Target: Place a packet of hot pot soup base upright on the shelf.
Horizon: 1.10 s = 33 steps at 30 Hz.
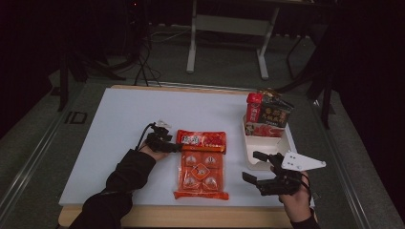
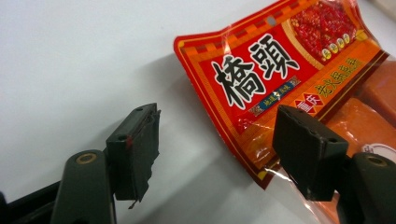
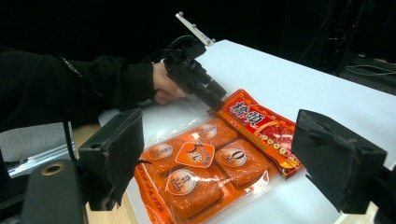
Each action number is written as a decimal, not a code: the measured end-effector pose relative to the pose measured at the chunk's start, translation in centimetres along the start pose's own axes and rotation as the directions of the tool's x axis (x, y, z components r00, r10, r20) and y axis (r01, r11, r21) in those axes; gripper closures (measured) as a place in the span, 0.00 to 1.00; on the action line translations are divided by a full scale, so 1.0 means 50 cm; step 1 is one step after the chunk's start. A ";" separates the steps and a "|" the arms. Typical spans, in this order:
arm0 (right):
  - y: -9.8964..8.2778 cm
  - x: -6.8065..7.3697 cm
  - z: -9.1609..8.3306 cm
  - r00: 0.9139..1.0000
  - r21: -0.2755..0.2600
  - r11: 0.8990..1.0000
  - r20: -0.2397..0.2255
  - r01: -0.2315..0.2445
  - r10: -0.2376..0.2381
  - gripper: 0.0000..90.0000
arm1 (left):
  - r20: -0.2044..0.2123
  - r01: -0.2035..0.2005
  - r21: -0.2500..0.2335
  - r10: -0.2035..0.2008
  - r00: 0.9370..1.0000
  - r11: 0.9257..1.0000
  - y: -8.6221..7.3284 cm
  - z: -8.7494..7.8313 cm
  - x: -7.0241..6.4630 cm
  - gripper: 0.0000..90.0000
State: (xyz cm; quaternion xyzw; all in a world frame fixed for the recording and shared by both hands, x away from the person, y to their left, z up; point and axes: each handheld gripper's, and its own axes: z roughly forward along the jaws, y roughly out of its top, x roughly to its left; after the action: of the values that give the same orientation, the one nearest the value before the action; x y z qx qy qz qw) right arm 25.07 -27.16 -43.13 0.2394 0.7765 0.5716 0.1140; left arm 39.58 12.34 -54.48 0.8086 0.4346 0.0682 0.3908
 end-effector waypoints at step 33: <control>0.000 0.001 0.003 1.000 -0.002 1.000 -0.010 0.000 0.000 0.19 | 0.015 -0.031 -0.034 0.032 0.999 0.999 0.033 -0.005 -0.060 1.00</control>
State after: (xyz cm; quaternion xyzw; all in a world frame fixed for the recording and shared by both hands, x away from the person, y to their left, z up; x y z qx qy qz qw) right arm 25.10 -27.01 -43.18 0.2365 0.7766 0.5734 0.1103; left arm 38.68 9.68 -52.48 0.8091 0.4177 0.0754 0.4064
